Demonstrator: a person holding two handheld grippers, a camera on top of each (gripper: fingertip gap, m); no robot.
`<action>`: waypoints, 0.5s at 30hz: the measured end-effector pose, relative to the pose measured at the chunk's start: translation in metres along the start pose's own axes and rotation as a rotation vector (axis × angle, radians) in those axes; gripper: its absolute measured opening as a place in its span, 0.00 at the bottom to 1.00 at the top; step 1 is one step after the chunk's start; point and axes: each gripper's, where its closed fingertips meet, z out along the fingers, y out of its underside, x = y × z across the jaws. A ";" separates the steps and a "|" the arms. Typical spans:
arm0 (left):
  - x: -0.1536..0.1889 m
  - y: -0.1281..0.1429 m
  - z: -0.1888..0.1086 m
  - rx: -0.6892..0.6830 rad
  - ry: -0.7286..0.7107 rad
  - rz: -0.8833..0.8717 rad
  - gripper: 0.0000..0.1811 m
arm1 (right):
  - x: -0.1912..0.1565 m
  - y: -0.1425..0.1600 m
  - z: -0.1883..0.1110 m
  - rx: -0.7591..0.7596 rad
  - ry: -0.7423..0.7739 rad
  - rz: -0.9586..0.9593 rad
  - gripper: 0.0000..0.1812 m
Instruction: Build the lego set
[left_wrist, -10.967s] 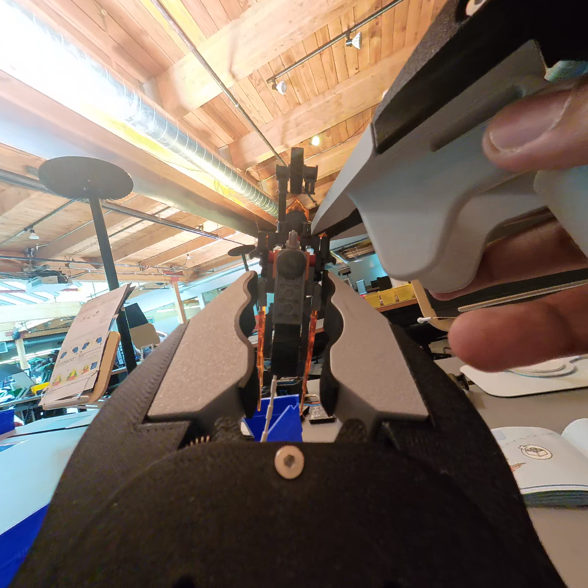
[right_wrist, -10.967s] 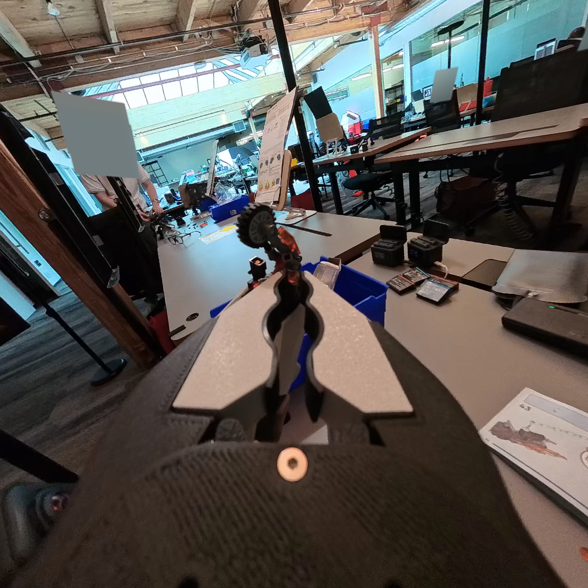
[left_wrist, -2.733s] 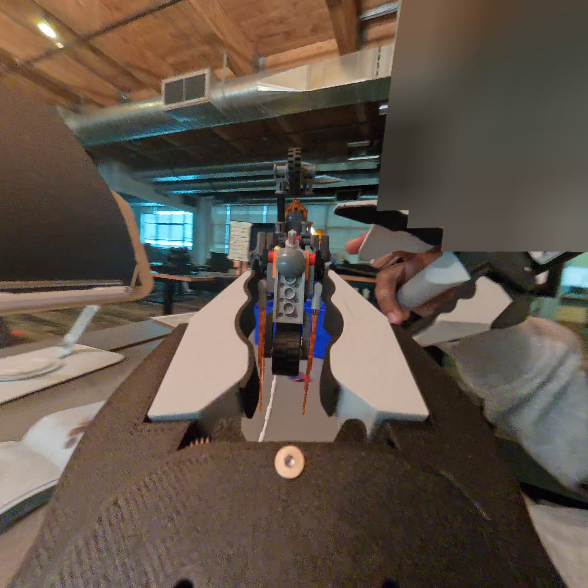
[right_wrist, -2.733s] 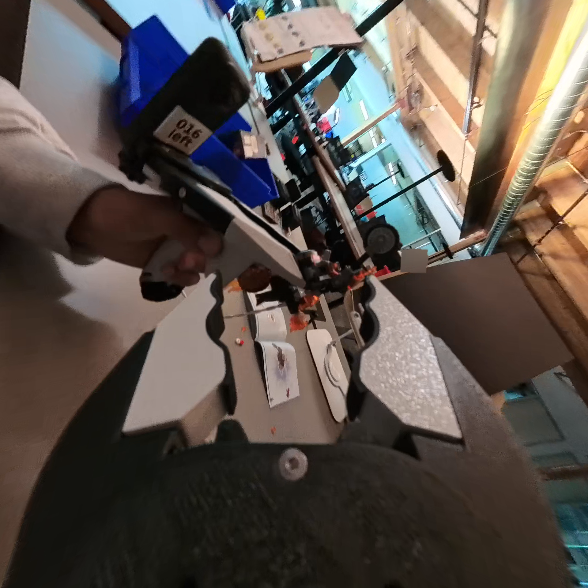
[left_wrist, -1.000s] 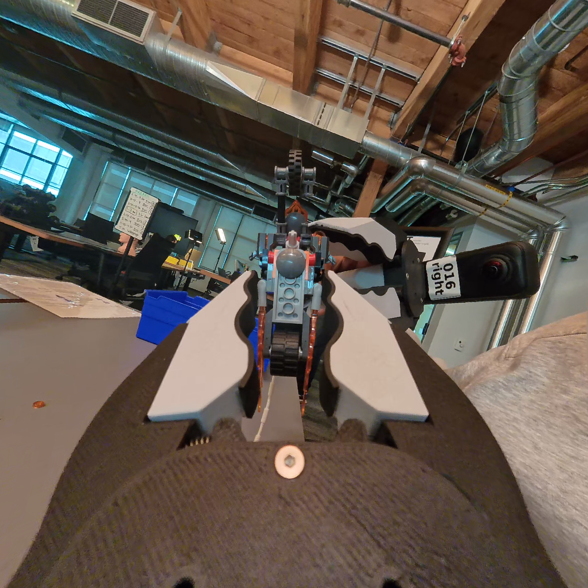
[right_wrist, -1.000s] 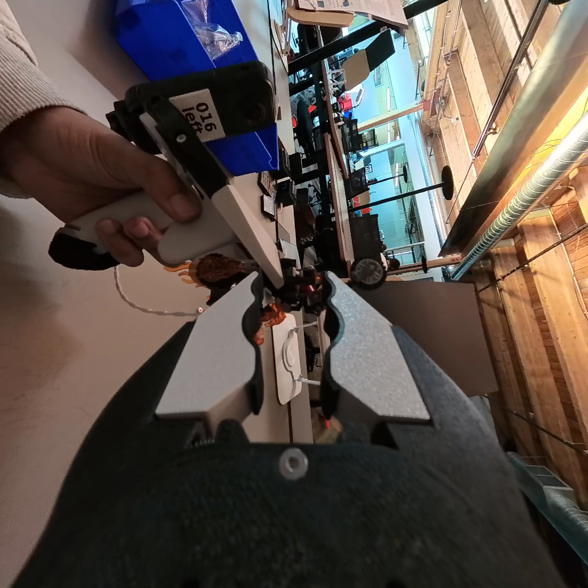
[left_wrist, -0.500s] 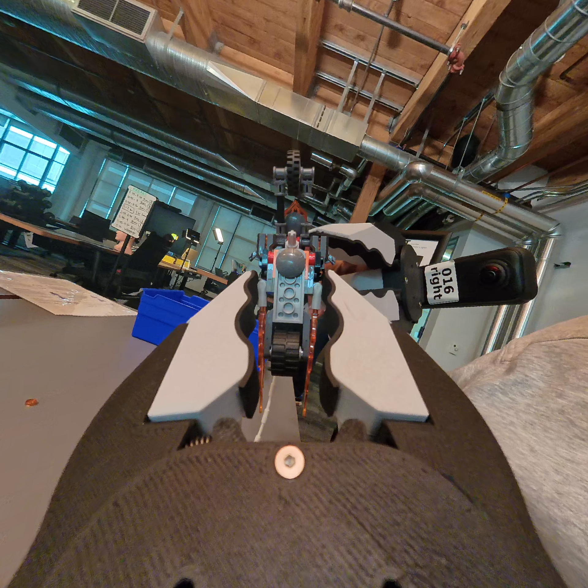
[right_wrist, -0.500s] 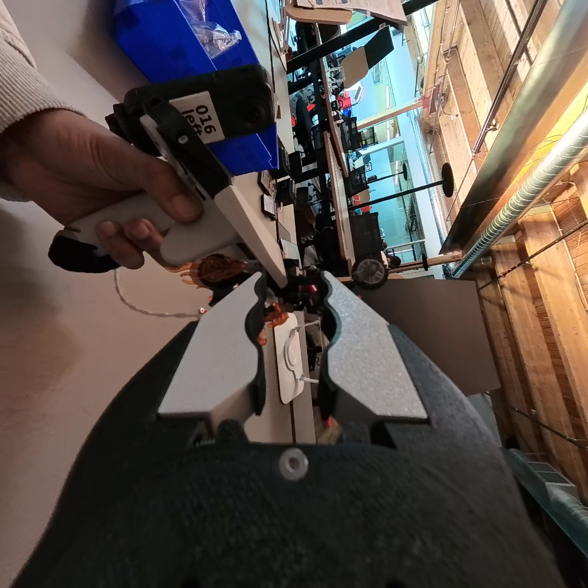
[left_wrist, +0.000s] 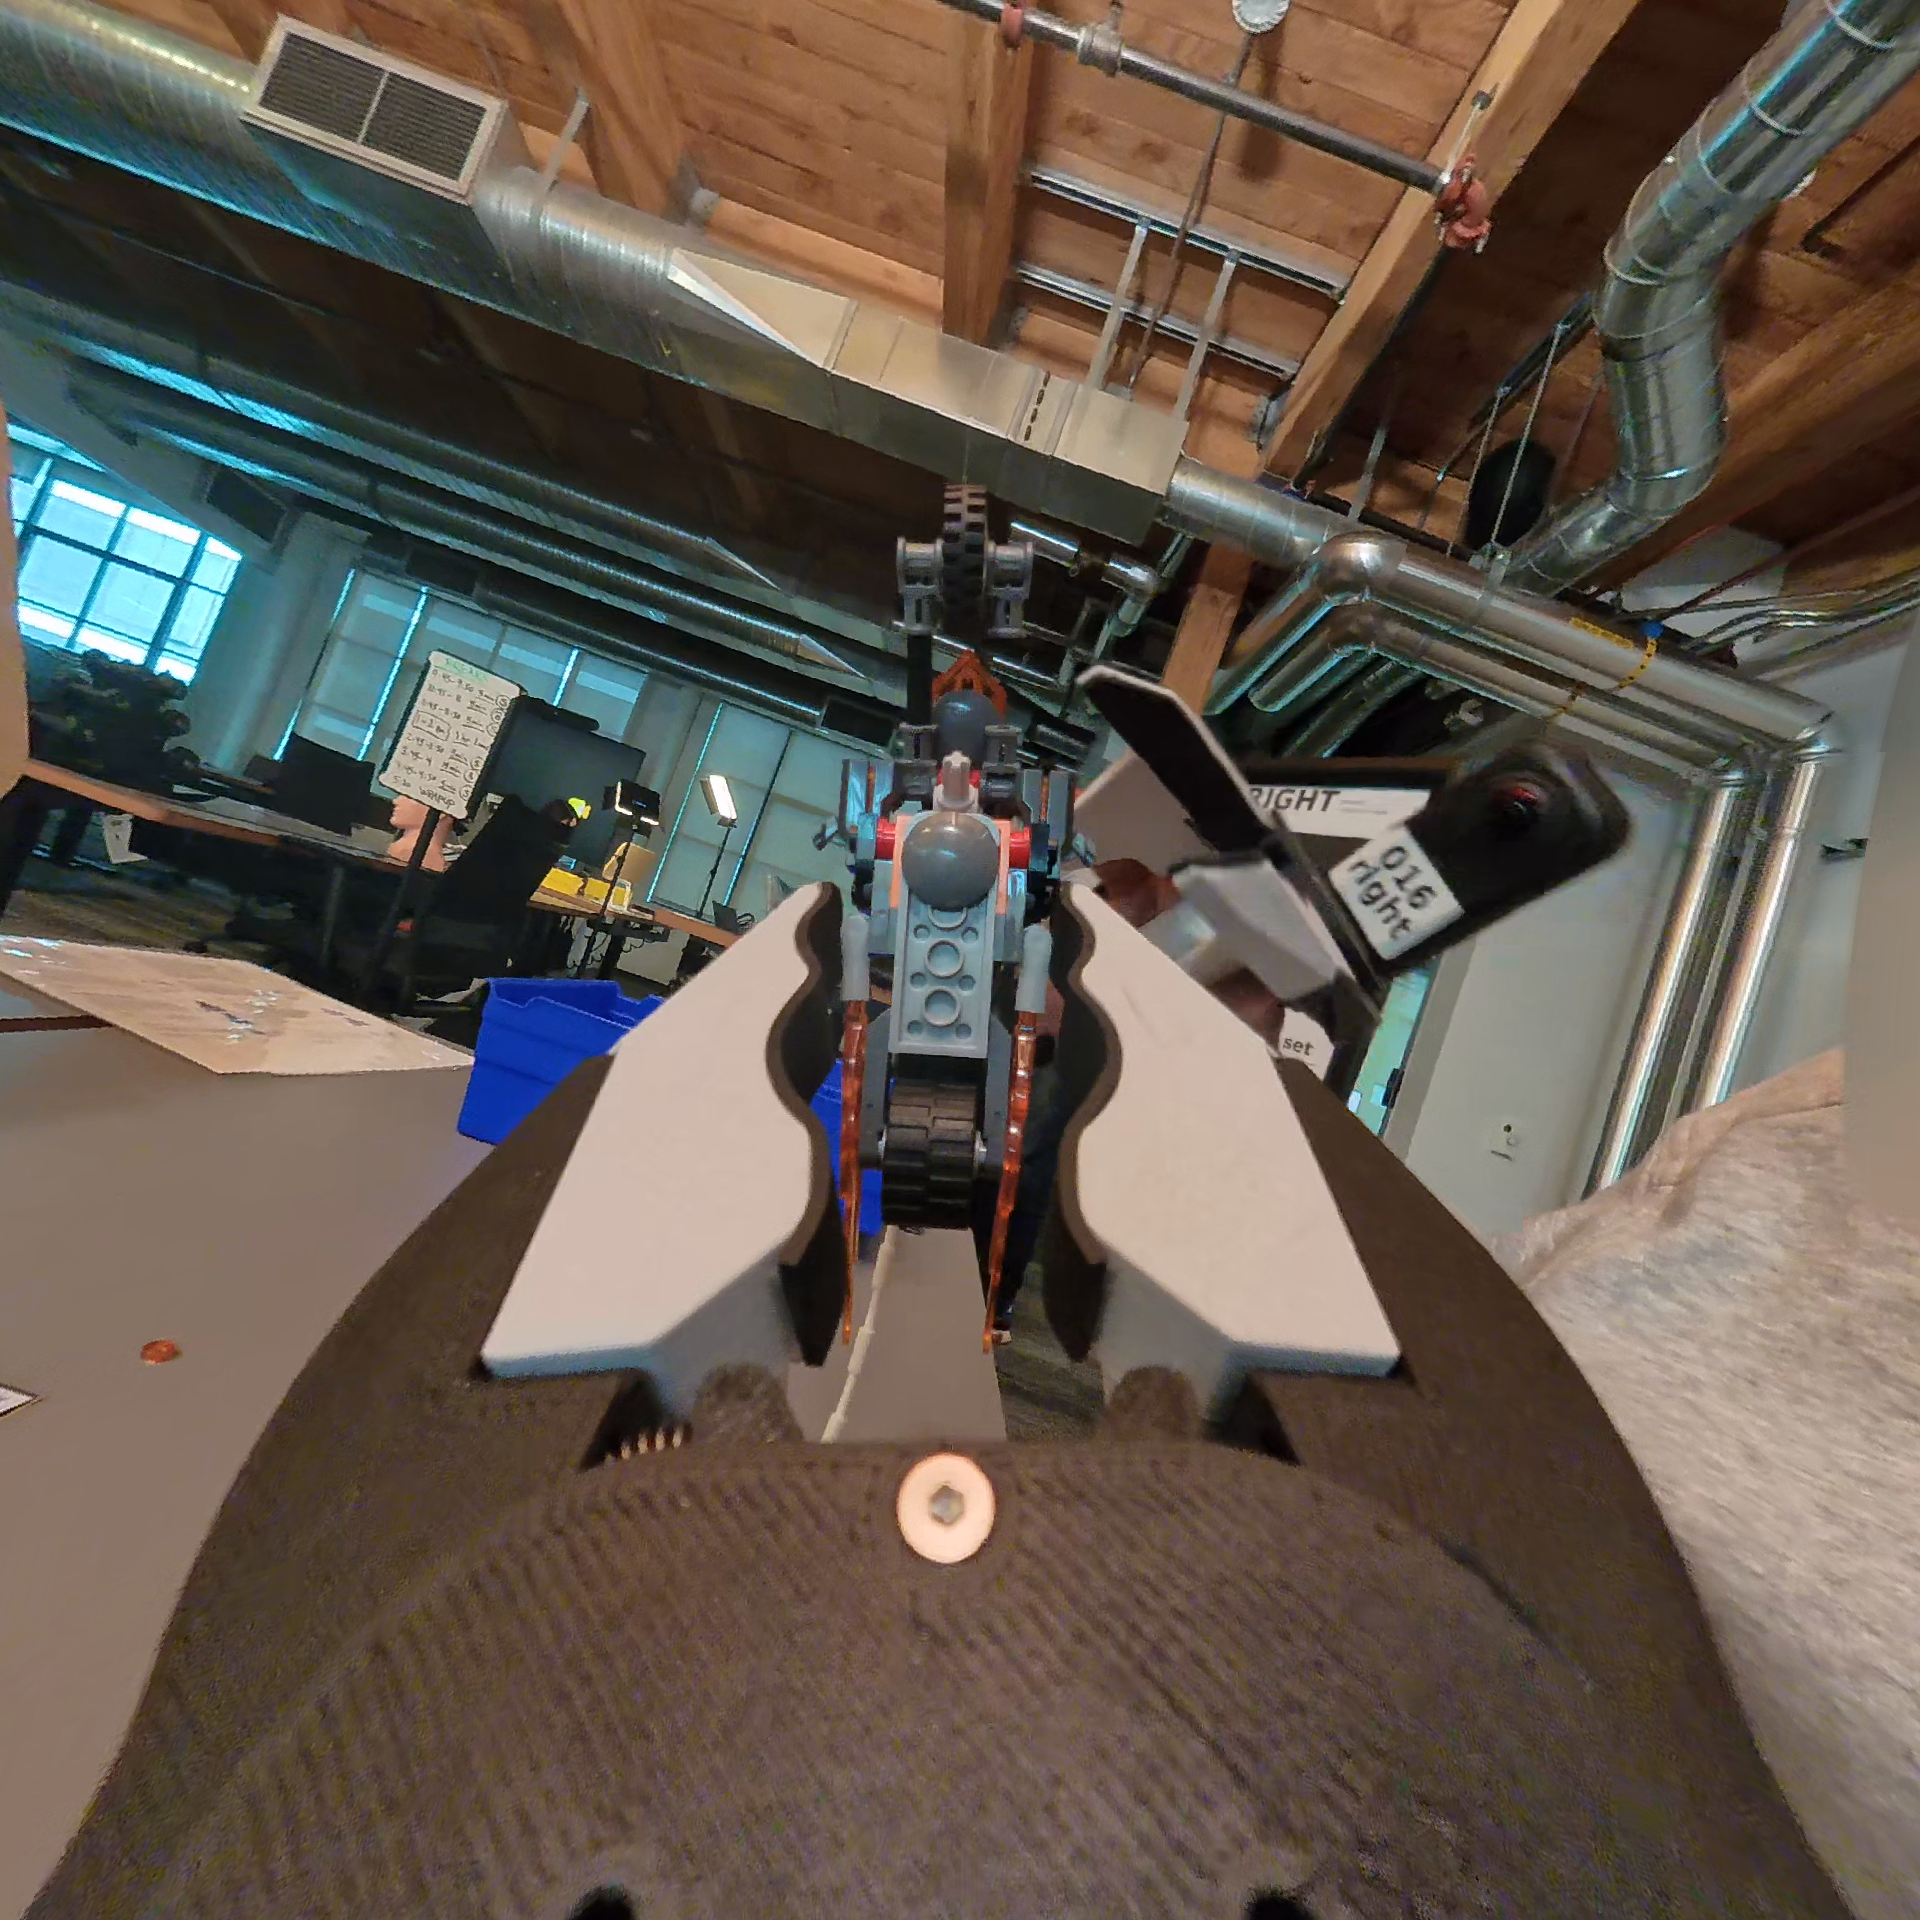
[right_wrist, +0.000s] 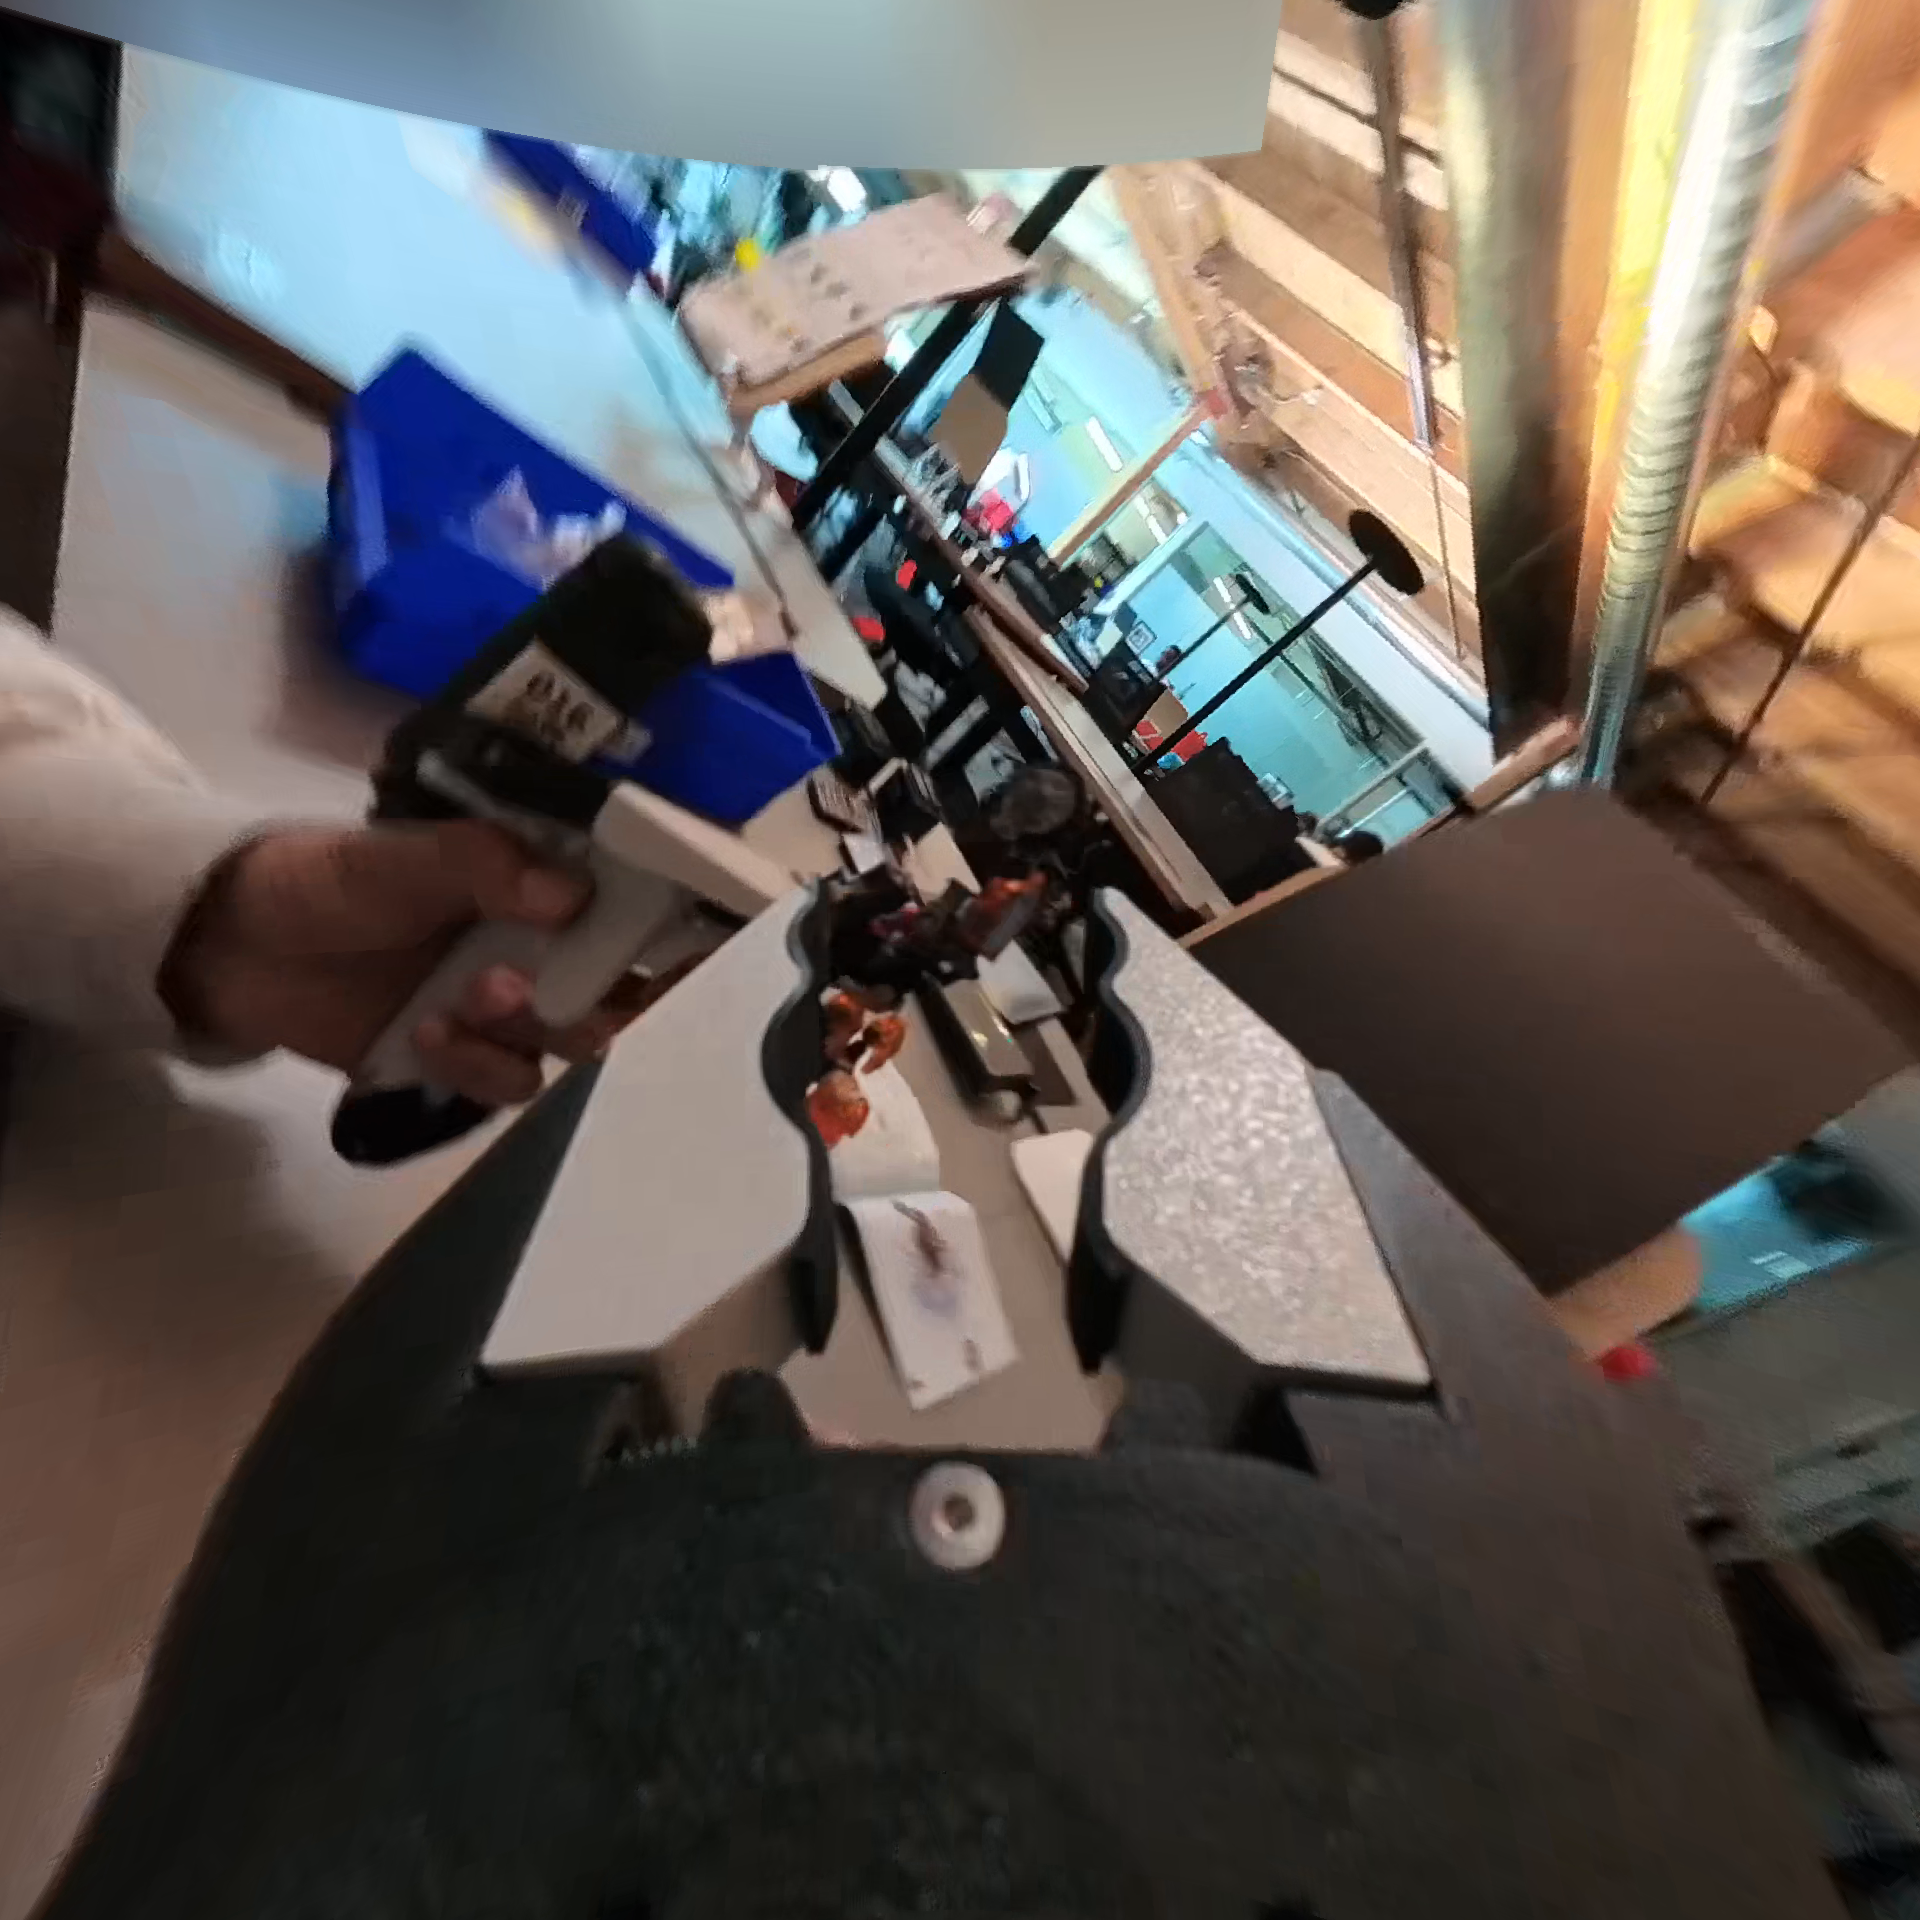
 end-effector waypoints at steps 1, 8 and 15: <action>0.002 0.000 0.000 -0.002 0.015 0.003 0.20 | 0.005 0.000 -0.003 0.034 0.019 0.101 0.26; 0.022 0.007 0.001 -0.048 0.155 -0.022 0.20 | 0.000 0.022 -0.007 0.256 -0.009 0.719 0.29; 0.028 0.008 0.002 -0.038 0.212 -0.089 0.20 | -0.014 0.027 0.001 0.319 -0.183 1.003 0.25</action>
